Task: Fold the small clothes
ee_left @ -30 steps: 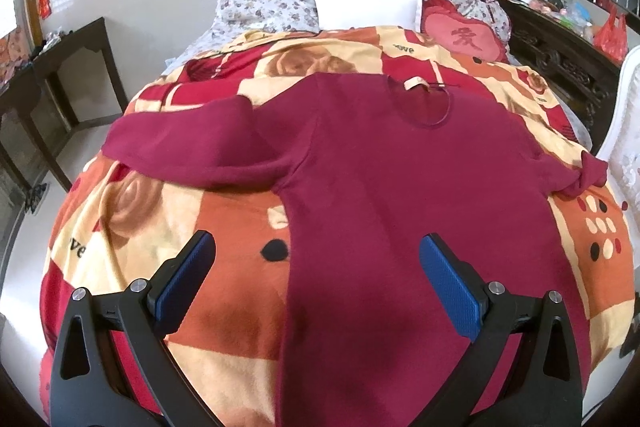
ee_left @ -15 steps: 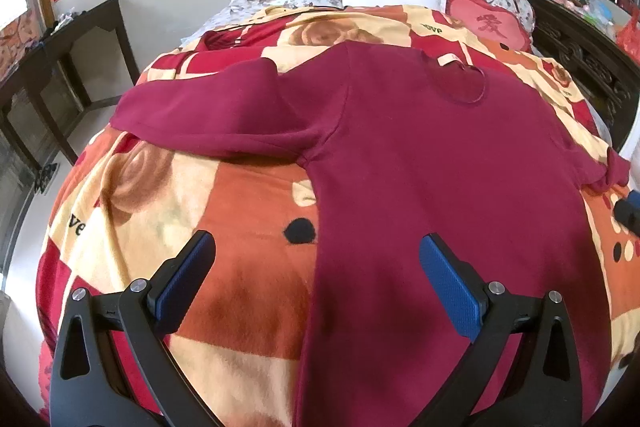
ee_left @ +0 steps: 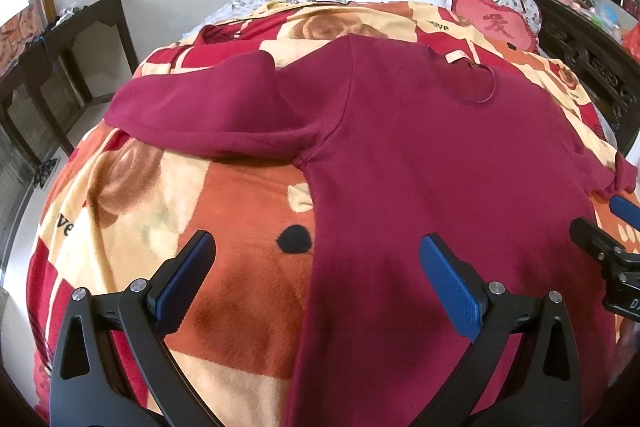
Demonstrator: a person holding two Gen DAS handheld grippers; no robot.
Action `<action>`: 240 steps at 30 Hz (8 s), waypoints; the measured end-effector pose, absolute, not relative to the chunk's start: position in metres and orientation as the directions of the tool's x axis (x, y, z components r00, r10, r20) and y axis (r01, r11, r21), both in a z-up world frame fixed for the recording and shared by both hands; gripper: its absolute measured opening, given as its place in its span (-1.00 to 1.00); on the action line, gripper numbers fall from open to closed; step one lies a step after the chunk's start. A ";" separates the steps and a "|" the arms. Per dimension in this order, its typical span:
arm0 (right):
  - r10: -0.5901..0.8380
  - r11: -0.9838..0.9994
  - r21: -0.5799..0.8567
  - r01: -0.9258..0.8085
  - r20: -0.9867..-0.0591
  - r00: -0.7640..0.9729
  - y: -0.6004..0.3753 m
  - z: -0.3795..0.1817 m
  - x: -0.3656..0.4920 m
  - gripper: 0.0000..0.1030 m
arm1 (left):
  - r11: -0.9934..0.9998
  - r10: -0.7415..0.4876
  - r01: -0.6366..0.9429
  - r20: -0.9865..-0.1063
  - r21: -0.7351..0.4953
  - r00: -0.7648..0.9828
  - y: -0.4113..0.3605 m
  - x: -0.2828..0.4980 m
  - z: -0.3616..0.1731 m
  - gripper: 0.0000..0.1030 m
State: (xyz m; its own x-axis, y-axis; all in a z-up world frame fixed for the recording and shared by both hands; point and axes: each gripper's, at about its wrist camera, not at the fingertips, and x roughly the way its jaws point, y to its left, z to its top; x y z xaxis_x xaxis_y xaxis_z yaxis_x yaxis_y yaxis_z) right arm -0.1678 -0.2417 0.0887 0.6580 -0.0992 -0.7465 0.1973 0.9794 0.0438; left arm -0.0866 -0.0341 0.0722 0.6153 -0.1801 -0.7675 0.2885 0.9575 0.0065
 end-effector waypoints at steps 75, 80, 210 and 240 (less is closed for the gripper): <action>0.008 0.975 0.142 0.172 -0.794 0.608 -0.242 0.066 -0.101 0.99 | 0.823 -0.484 0.186 -0.492 -0.536 0.724 0.118 0.091 0.155 -0.87; -0.032 0.959 0.157 0.236 -0.767 0.641 -0.270 0.081 -0.115 1.00 | 0.742 -0.662 0.420 -0.467 -0.523 0.587 0.001 0.048 0.160 -0.87; 0.106 0.876 -0.199 -0.439 -0.808 0.579 -0.208 0.057 0.041 -0.94 | 0.884 -0.463 0.195 -0.739 -0.425 0.488 0.005 0.045 0.049 0.35; -0.043 0.962 0.155 0.224 -0.726 0.686 -0.384 0.082 -0.113 -0.18 | 0.913 -0.385 0.324 -0.784 -0.247 0.487 -0.070 0.030 0.041 0.35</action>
